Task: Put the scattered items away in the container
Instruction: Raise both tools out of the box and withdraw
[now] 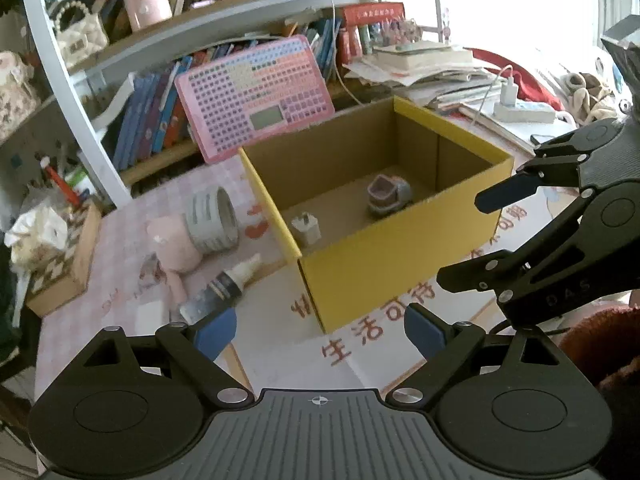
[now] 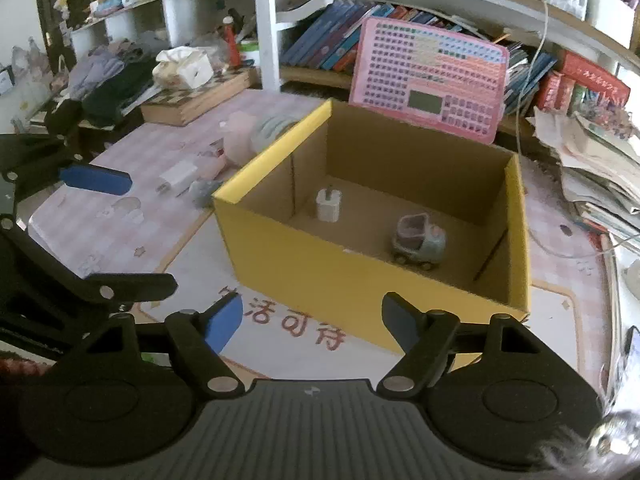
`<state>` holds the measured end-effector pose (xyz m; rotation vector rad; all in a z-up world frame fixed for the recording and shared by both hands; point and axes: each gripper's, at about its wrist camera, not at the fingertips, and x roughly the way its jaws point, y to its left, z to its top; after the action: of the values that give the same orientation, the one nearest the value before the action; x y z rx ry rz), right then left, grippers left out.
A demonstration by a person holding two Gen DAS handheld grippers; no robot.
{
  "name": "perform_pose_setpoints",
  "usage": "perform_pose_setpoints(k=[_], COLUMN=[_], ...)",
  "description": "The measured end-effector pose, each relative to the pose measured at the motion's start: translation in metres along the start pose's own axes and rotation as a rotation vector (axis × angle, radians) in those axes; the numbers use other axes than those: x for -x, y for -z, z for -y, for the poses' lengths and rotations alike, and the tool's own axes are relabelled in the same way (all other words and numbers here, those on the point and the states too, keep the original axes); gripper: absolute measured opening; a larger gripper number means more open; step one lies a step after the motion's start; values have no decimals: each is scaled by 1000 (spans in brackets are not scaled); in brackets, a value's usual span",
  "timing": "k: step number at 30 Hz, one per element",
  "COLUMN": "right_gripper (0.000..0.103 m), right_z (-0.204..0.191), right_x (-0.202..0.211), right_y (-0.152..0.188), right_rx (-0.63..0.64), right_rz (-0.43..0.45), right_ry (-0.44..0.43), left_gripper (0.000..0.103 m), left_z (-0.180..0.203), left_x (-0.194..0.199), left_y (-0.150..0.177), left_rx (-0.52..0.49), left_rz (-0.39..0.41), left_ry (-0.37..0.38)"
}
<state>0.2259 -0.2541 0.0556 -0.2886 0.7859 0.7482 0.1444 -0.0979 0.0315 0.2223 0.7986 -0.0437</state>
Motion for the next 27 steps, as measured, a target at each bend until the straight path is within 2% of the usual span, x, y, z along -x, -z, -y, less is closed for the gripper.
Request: perform_pose_setpoints(k=[8,11,20,27], right_gripper=[63,62,62,58], right_z=[-27,-41,-79,-105], right_x=[-18,-24,-35,-47], right_y=[-2,-4,-22,-32], right_rx=[20,35,-11,-66], right_rz=[-65,-83,-81,-78], right_ry=[-61,-67,-28,15], left_gripper=[93,93,93,93], left_z=[-20,-34,-77,-107], left_x=[8,7,5,0], left_y=[26,33,36,45], left_rx=[47,70,3,-43], left_rz=[-45,-55,-42,-43], left_ry=[-8,2,60,106])
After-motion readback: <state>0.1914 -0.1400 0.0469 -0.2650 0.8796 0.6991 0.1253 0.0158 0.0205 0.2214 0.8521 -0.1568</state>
